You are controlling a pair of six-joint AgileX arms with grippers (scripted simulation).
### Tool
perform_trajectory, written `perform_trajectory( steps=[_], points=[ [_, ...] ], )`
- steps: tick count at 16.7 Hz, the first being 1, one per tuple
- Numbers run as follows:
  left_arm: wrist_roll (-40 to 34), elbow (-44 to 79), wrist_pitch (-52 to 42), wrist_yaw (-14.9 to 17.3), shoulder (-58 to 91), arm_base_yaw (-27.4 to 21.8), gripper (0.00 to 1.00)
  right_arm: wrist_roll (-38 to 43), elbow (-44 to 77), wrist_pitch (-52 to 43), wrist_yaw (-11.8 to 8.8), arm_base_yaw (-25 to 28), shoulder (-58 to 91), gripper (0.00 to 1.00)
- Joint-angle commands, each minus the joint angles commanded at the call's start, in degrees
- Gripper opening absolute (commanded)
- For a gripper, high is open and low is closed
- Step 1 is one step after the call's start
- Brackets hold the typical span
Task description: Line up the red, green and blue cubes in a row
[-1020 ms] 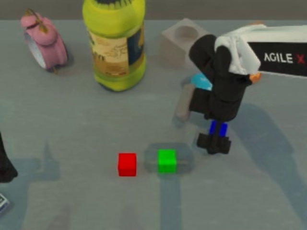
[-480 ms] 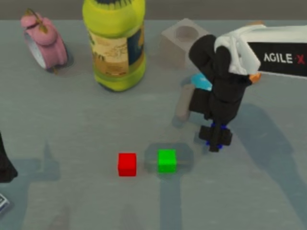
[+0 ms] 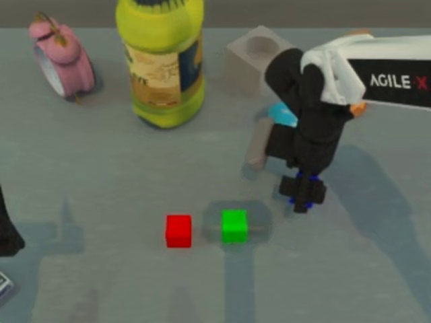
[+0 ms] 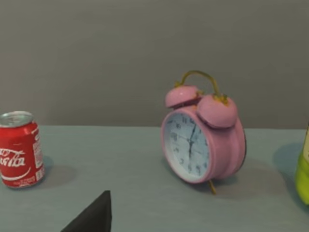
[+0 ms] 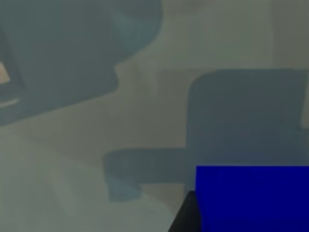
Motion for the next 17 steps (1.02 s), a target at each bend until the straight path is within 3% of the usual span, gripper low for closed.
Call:
perform_trajectory(
  steps=[8,17],
  points=[
    [0.0,0.0,0.0,0.0,0.0,0.0,1.0,-0.1,8.6,-13.1,0.0,0.5,-4.4,0.0],
    [0.0,0.0,0.0,0.0,0.0,0.0,1.0,-4.5,3.3,-12.8,-0.1,2.9,-9.3,0.0]
  ],
)
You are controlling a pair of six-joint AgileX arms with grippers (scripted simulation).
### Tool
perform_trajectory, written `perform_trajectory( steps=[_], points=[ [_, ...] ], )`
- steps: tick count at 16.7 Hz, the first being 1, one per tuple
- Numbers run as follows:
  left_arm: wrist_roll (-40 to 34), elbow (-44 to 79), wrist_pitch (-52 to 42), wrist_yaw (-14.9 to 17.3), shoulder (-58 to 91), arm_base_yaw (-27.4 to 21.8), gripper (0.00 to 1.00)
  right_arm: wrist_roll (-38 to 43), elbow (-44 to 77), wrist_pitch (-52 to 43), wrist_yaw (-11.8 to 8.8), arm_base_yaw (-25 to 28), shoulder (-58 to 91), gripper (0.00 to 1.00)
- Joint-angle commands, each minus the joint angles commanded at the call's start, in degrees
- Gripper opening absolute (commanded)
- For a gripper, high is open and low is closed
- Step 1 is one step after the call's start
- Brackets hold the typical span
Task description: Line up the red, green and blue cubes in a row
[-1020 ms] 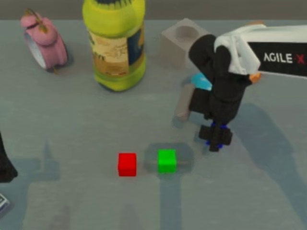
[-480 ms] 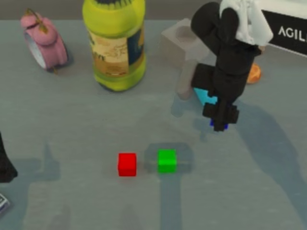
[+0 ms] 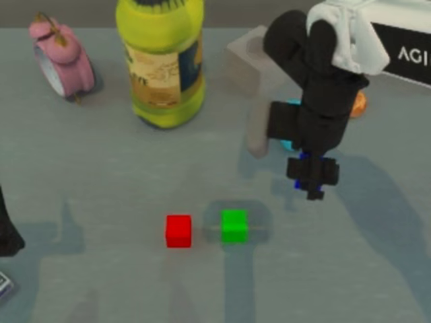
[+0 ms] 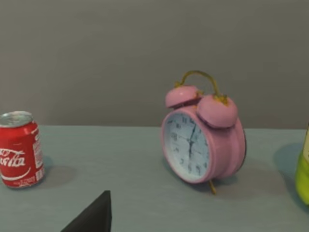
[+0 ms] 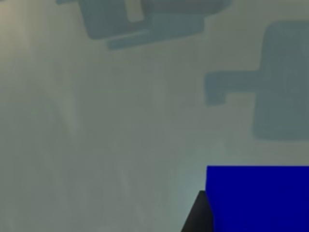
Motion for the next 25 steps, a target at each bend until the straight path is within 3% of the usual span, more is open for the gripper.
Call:
perform_trajectory(
  steps=[5,10,17,22,25],
  points=[
    [0.0,0.0,0.0,0.0,0.0,0.0,1.0,-6.6,-7.7,0.6,-0.1,4.2,-7.1,0.0],
    [0.0,0.0,0.0,0.0,0.0,0.0,1.0,-6.8,-8.0,0.8,-0.2,4.1,-7.1,0.0],
    [0.0,0.0,0.0,0.0,0.0,0.0,1.0,-6.8,-16.8,13.8,-0.1,4.3,-3.3,0.0],
    [0.0,0.0,0.0,0.0,0.0,0.0,1.0,-6.8,-18.0,15.3,-0.1,4.4,-2.7,0.0],
    [0.0,0.0,0.0,0.0,0.0,0.0,1.0,-6.8,-18.0,15.3,-0.1,4.4,-2.7,0.23]
  ],
)
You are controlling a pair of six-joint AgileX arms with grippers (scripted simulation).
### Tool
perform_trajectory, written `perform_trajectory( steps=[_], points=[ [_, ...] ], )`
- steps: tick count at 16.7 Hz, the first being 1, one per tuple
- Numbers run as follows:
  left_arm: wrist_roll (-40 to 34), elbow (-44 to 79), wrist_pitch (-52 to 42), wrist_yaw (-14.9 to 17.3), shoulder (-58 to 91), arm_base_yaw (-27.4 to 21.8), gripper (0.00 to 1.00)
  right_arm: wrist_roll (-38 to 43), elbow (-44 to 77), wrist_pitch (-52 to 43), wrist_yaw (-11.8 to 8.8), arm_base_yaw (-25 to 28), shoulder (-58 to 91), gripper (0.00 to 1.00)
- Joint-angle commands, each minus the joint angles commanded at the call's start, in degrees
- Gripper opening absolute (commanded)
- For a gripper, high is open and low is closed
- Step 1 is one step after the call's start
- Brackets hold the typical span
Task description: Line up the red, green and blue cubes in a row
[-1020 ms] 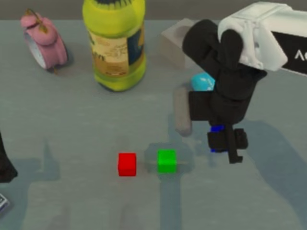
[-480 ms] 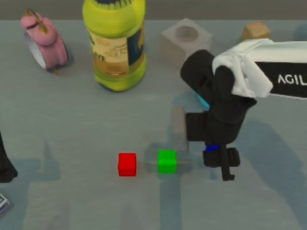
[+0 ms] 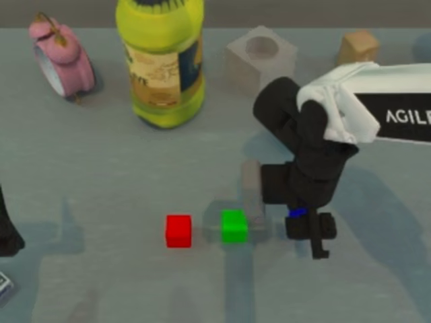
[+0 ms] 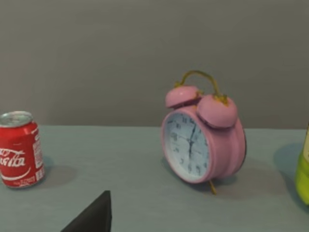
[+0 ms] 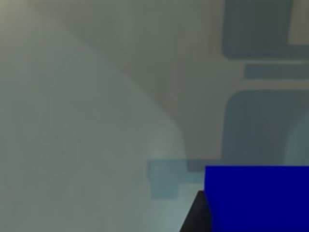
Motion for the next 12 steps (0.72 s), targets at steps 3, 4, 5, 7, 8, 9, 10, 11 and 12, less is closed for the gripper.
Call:
perform_trajectory(
  steps=[3,4,5,7,8,9,10,11,12],
  points=[
    [0.0,0.0,0.0,0.0,0.0,0.0,1.0,0.0,0.0,0.0,0.0,0.0,0.0,0.45],
    [0.0,0.0,0.0,0.0,0.0,0.0,1.0,0.0,0.0,0.0,0.0,0.0,0.0,0.53],
    [0.0,0.0,0.0,0.0,0.0,0.0,1.0,0.0,0.0,0.0,0.0,0.0,0.0,0.6],
    [0.0,0.0,0.0,0.0,0.0,0.0,1.0,0.0,0.0,0.0,0.0,0.0,0.0,0.75],
    [0.0,0.0,0.0,0.0,0.0,0.0,1.0,0.0,0.0,0.0,0.0,0.0,0.0,0.83],
    [0.0,0.0,0.0,0.0,0.0,0.0,1.0,0.0,0.0,0.0,0.0,0.0,0.0,0.9],
    [0.0,0.0,0.0,0.0,0.0,0.0,1.0,0.0,0.0,0.0,0.0,0.0,0.0,0.98],
    [0.0,0.0,0.0,0.0,0.0,0.0,1.0,0.0,0.0,0.0,0.0,0.0,0.0,1.0],
    [0.0,0.0,0.0,0.0,0.0,0.0,1.0,0.0,0.0,0.0,0.0,0.0,0.0,1.0]
  ],
)
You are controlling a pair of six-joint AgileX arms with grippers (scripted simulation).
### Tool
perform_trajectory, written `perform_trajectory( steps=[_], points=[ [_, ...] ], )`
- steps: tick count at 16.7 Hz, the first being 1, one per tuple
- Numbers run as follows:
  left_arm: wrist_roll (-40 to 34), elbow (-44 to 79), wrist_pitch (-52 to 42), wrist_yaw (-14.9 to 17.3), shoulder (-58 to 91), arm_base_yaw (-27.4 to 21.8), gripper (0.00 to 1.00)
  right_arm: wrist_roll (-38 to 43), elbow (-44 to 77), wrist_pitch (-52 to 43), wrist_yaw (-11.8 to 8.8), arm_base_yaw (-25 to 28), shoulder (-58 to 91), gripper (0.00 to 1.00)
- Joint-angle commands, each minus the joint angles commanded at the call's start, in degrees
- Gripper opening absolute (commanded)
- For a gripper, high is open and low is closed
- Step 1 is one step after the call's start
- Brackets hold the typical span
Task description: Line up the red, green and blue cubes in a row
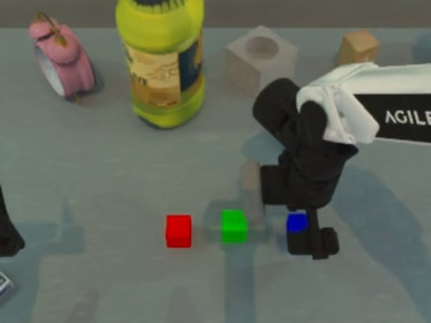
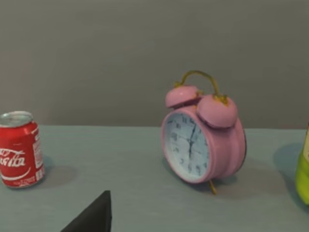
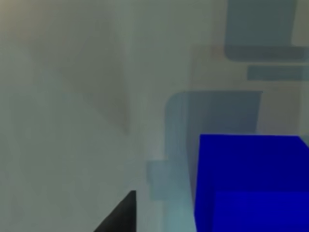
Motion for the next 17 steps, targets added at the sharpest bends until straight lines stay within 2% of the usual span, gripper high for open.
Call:
perform_trajectory(
  steps=[9,14,17],
  points=[
    [0.0,0.0,0.0,0.0,0.0,0.0,1.0,-0.1,0.9,-1.0,0.0,0.0,-0.3,1.0],
    [0.0,0.0,0.0,0.0,0.0,0.0,1.0,-0.3,7.4,-11.5,0.0,0.2,-3.5,1.0],
    [0.0,0.0,0.0,0.0,0.0,0.0,1.0,-0.3,9.6,-14.5,0.0,0.3,-5.0,1.0]
  ],
)
